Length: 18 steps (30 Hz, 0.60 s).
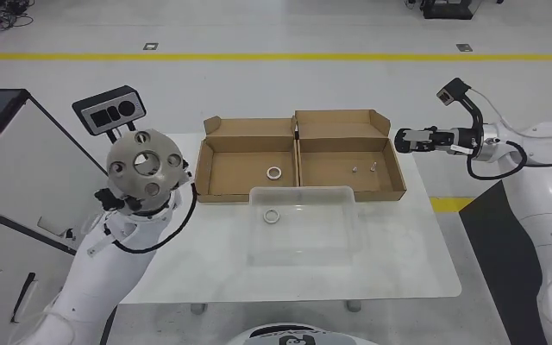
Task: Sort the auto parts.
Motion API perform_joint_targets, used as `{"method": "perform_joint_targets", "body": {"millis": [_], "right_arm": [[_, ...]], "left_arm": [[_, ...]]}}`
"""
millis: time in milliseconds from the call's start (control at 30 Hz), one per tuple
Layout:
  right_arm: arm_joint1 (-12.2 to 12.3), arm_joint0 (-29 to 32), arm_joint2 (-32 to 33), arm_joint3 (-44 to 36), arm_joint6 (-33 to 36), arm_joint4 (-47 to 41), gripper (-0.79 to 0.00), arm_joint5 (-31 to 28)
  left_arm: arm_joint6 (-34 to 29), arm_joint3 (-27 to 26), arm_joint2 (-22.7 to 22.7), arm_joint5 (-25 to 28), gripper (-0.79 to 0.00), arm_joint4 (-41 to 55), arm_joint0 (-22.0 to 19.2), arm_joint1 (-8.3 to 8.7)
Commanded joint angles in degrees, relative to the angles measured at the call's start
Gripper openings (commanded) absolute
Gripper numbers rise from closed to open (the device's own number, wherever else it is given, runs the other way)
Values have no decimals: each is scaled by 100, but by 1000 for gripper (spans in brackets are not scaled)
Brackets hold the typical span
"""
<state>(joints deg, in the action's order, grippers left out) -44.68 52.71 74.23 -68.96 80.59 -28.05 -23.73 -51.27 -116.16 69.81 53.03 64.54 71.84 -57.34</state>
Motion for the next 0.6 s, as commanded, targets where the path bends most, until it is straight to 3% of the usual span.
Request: {"method": "perform_joint_targets", "body": {"millis": [0, 233, 567], "right_arm": [[0, 0, 0, 0, 0, 0, 0, 0], [0, 0, 0, 0, 0, 0, 0, 0], [0, 0, 0, 0, 0, 0, 0, 0]], "left_arm": [[-39, 6, 49, -40, -785, 122, 16, -22], [-219, 103, 270, -220, -785, -67, 66, -95], [-398, 153, 532, -399, -785, -1294, 154, -132]]}}
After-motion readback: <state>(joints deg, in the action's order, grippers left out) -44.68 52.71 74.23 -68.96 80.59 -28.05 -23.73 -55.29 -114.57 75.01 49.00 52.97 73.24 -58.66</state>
